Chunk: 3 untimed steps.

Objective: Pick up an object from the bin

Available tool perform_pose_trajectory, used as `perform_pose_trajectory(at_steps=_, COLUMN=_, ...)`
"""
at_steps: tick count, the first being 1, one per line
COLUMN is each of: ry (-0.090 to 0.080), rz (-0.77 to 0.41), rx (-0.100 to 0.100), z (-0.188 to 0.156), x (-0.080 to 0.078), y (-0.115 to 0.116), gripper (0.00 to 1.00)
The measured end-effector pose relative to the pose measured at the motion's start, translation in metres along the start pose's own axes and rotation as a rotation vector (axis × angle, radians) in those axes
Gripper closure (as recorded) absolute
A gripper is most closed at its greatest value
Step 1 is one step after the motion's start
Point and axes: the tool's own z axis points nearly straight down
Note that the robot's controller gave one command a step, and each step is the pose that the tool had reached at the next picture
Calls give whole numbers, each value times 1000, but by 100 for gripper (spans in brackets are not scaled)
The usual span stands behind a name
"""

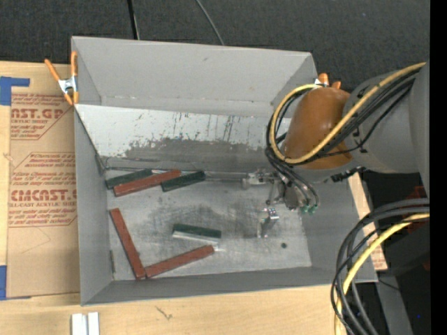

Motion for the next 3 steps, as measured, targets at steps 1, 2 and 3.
perform_pose_trajectory(at_steps=1, ry=2, rz=101, rx=-1, z=22, x=-5, y=67, gripper=100)
perform_pose_trajectory(at_steps=2, ry=2, rz=101, rx=-1, z=22, x=-5, y=67, gripper=100)
perform_pose_trajectory(at_steps=3, ry=6, rz=133, rx=0, z=-32, x=-8, y=76, gripper=100)
